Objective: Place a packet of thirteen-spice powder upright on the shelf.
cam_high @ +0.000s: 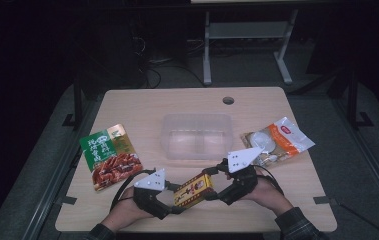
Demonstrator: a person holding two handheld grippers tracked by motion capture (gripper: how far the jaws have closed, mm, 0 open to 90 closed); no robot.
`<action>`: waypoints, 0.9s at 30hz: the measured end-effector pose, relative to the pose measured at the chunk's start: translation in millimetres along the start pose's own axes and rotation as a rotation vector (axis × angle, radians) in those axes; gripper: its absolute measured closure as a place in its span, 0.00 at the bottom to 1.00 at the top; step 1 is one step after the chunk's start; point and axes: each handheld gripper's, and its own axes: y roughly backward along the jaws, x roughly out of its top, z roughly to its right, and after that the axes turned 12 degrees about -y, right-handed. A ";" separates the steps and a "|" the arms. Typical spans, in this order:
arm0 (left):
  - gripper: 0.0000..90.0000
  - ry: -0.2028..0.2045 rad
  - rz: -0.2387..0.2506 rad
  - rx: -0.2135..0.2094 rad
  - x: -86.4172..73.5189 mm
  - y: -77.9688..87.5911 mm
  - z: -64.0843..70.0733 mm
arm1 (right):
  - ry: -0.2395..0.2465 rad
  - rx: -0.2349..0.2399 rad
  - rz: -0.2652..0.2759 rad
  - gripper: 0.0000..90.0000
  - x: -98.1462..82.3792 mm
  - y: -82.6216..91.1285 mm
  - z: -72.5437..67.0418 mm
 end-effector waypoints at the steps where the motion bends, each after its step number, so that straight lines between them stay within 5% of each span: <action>1: 0.36 0.006 0.005 0.002 0.6 -1.1 -0.3 | 0.005 -0.004 0.002 0.31 2.3 0.0 -0.3; 13: 0.35 -0.019 -0.007 -0.013 8.6 -14.2 -9.3 | 0.037 -0.019 0.038 0.31 23.4 -3.5 -5.6; 27: 0.35 -0.038 0.013 -0.039 15.6 -25.8 -8.9 | 0.039 0.015 0.082 0.33 30.4 -17.4 -11.5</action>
